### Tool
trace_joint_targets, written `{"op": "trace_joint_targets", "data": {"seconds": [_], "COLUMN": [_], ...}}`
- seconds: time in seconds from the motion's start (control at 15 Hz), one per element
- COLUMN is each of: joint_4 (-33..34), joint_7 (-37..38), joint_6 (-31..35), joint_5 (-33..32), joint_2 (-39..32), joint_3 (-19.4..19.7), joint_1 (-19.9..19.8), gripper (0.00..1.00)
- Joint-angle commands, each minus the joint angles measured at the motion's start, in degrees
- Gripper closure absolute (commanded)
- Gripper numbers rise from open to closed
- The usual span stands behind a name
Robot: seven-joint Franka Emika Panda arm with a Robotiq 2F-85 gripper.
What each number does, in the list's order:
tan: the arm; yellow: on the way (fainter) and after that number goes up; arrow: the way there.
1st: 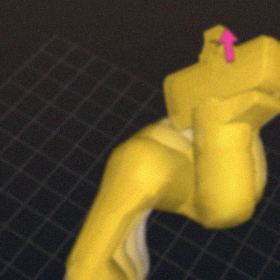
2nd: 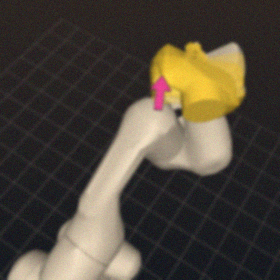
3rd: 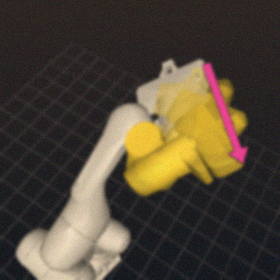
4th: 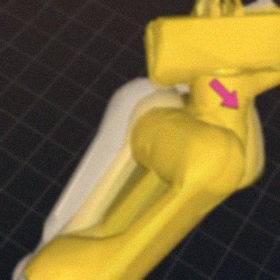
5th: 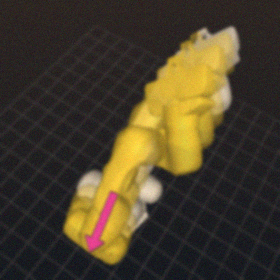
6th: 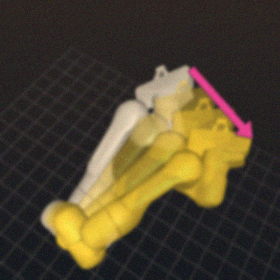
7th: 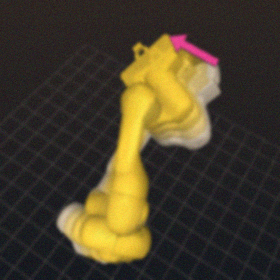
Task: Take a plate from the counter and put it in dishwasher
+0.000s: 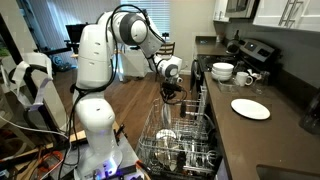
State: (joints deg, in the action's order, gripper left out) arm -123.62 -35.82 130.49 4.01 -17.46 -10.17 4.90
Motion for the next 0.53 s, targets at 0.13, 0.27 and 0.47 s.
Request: {"op": "trace_joint_targets", "data": {"seconds": [0.13,0.27,0.47], "joint_4": [1.14,1.14,1.26], "joint_7": [-2.00,-1.78,-1.42], "joint_6": [1.28,1.96,3.43], "joint_5": [-0.17,-0.43,-0.98], "joint_2": [-1.73,-1.97,-2.83], "joint_3": [-0.62,-0.63,-0.53], "joint_1": [-1.35,-1.29,-1.24], "gripper": [0.95,0.95,0.95]}}
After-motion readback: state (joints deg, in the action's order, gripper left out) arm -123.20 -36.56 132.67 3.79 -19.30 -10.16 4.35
